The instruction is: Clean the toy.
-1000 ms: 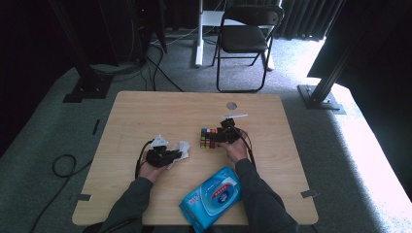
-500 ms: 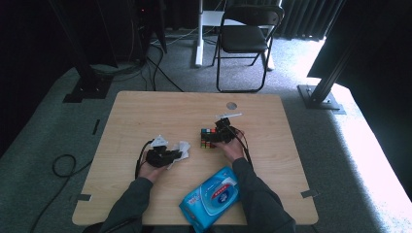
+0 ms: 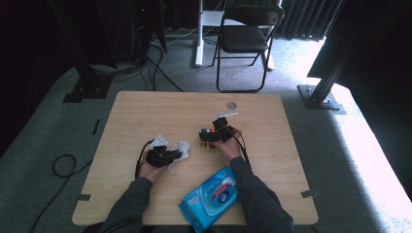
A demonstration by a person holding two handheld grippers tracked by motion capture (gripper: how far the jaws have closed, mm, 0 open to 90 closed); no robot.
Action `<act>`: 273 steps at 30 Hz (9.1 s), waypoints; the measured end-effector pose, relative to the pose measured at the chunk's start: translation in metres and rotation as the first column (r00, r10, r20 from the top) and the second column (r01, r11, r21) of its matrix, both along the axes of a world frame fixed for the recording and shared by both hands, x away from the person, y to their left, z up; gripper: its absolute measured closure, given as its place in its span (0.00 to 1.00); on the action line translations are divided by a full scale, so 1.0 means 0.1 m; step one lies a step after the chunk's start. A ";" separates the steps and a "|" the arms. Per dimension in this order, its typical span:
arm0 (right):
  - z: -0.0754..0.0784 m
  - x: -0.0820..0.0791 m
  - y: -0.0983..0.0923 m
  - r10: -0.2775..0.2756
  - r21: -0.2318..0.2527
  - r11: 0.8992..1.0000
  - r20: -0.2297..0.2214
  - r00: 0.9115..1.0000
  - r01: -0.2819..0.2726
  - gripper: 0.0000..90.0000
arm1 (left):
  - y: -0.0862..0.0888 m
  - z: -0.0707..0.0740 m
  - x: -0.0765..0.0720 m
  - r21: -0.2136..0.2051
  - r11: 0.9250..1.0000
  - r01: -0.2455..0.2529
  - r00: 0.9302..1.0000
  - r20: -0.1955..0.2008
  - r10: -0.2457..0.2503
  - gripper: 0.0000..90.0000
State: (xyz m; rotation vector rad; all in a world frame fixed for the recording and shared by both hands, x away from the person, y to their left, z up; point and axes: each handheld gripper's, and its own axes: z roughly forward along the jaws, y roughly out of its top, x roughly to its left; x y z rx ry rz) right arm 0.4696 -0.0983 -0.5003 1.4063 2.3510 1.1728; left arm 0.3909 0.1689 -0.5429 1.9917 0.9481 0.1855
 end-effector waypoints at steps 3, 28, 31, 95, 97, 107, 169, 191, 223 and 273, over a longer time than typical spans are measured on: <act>-0.01 0.01 0.02 -0.007 -0.008 1.000 -0.012 1.000 0.007 0.19 | 0.00 0.00 0.00 0.000 1.000 -0.001 1.000 0.000 0.001 0.91; -0.05 0.02 0.02 -0.013 -0.001 1.000 -0.031 0.999 0.013 0.19 | 0.00 0.00 0.00 -0.001 1.000 0.000 1.000 0.001 0.000 0.90; -0.05 0.03 0.02 -0.017 -0.003 1.000 -0.040 0.999 0.017 0.20 | 0.00 0.00 0.00 0.000 1.000 -0.001 1.000 0.001 0.001 0.90; 0.04 -0.18 -0.01 0.092 -0.045 0.995 0.080 0.993 -0.088 0.38 | -0.04 0.11 0.00 -0.005 1.000 0.002 1.000 0.027 -0.002 0.96; 0.04 -0.19 -0.01 0.101 -0.044 0.994 0.084 0.991 -0.097 0.38 | -0.04 0.13 0.01 -0.008 1.000 0.002 0.999 0.032 -0.001 0.96; 0.07 -0.26 0.04 0.158 -0.041 0.987 0.113 0.981 -0.154 0.38 | -0.08 0.25 0.05 -0.014 1.000 -0.001 0.998 0.061 0.002 0.96; 0.16 -0.49 0.21 0.401 -0.049 0.915 0.204 0.893 -0.400 0.38 | -0.14 0.34 0.32 -0.008 1.000 -0.008 1.000 0.024 0.008 0.96; 0.15 -0.50 0.25 0.433 -0.050 0.900 0.192 0.881 -0.432 0.38 | -0.16 0.46 0.31 -0.007 1.000 0.005 0.999 0.049 -0.004 0.96; 0.16 -0.48 0.17 0.405 -0.023 0.912 0.198 0.893 -0.409 0.38 | -0.16 0.51 0.24 -0.030 1.000 0.009 0.998 0.070 -0.007 0.95; 0.25 -0.41 0.07 0.300 0.088 0.941 0.226 0.927 -0.326 0.38 | -0.26 0.22 0.11 -0.038 0.995 0.090 0.996 0.021 -0.089 0.95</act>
